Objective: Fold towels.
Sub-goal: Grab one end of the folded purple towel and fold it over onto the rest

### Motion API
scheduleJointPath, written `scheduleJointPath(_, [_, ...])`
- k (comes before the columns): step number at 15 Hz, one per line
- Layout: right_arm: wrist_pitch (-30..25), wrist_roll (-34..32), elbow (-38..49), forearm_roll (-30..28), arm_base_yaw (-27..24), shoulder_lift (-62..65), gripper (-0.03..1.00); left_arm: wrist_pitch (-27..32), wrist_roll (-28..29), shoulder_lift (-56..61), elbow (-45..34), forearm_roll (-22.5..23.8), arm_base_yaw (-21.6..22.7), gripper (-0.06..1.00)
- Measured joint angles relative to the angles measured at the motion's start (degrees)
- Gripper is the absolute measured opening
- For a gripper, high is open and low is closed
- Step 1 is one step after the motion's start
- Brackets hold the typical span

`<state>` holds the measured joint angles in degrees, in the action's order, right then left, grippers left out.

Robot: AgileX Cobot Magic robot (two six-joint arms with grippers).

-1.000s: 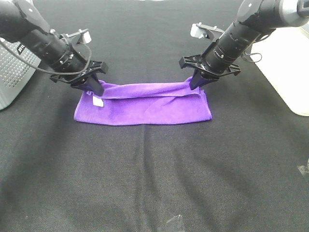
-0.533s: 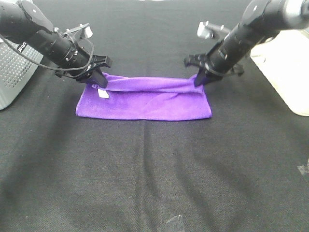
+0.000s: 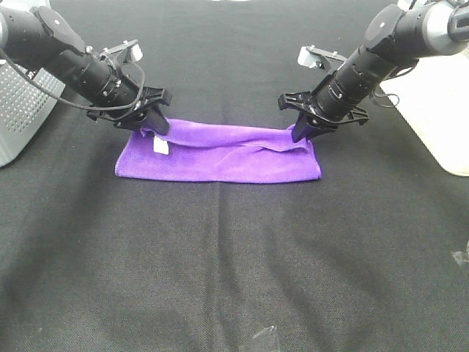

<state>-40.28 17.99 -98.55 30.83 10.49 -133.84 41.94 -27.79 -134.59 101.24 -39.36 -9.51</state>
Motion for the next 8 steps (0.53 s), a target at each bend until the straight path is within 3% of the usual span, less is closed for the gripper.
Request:
scheduleJointPath(3, [-1.89,0.0,0.0,-1.43,0.0,0.23,0.54,2.01,1.32,0.0,1.32,6.3,0.0,0.63])
scheduleJointPath(6, [-5.39,0.0,-0.11,-4.01,0.0,2.81,0.63,13.24,11.17,0.0,8.71,20.11,0.0,0.75])
scheduleJointPath(8, [-10.2,-1.26,-0.63,-7.05,0.0,6.02,0.64,19.82,14.09,0.0,12.43,24.69,0.11,0.76])
